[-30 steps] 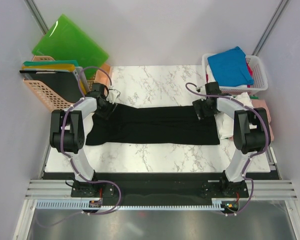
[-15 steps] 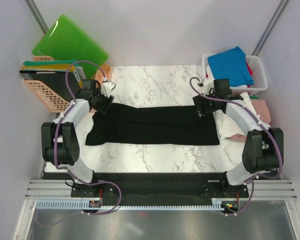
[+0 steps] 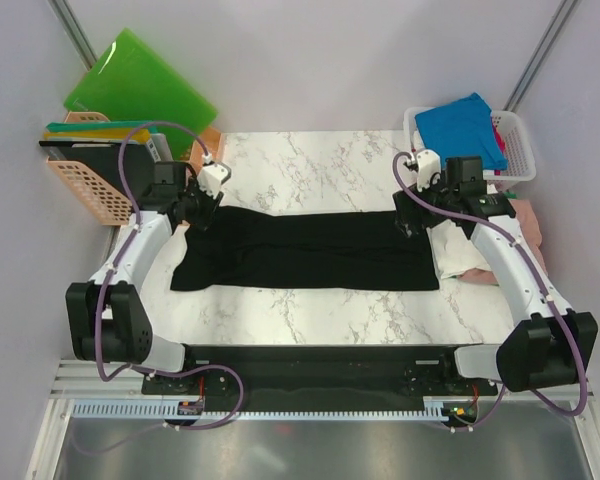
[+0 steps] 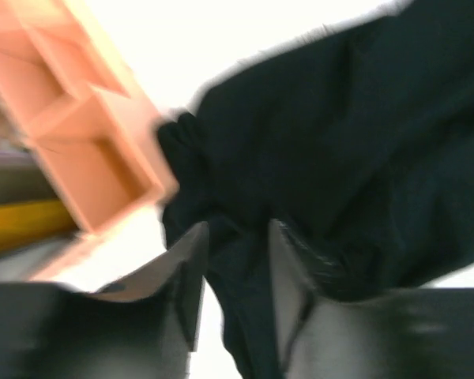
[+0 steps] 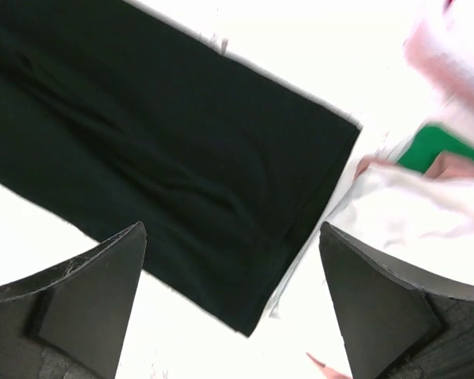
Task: Fold and stack the t-shirts
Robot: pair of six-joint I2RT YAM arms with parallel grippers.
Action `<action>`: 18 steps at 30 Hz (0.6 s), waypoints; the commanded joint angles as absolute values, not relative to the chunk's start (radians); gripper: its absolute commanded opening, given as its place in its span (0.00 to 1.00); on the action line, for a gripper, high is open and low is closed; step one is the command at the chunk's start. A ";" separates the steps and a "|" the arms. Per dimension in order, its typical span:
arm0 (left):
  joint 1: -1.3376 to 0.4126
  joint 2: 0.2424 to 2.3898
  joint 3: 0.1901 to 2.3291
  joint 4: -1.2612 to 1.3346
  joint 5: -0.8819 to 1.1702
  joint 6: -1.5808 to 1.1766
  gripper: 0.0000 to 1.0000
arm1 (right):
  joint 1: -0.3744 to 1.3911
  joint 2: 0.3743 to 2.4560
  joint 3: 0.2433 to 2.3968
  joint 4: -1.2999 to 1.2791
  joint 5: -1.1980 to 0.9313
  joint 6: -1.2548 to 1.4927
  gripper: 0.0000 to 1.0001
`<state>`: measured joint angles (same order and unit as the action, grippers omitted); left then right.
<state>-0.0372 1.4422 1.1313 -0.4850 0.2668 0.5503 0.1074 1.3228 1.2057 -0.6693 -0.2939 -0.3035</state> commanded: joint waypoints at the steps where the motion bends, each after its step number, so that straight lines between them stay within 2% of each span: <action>1: -0.055 1.442 1.075 -0.614 0.284 0.541 0.32 | 0.109 1.278 1.125 -0.698 -0.270 -0.321 0.98; 2: -0.060 1.442 1.065 -0.618 0.275 0.543 0.31 | 0.107 1.276 1.111 -0.689 -0.262 -0.318 0.98; 4: -0.067 1.451 1.046 -0.620 0.247 0.548 0.33 | 0.107 1.258 1.068 -0.670 -0.264 -0.310 0.98; 5: -0.069 1.460 1.045 -0.618 0.245 0.549 0.44 | 0.107 1.252 1.056 -0.651 -0.267 -0.307 0.98; 7: -0.071 1.488 1.057 -0.617 0.250 0.549 0.55 | 0.107 1.244 1.028 -0.634 -0.270 -0.290 0.98; 18: -0.104 1.657 1.160 -0.598 0.192 0.531 0.58 | 0.107 1.226 1.011 -0.612 -0.275 -0.278 0.98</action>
<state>-0.0929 1.6279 1.1110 -0.6140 0.2245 0.5468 0.1074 1.2602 1.0149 -0.6479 -0.2722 -0.2882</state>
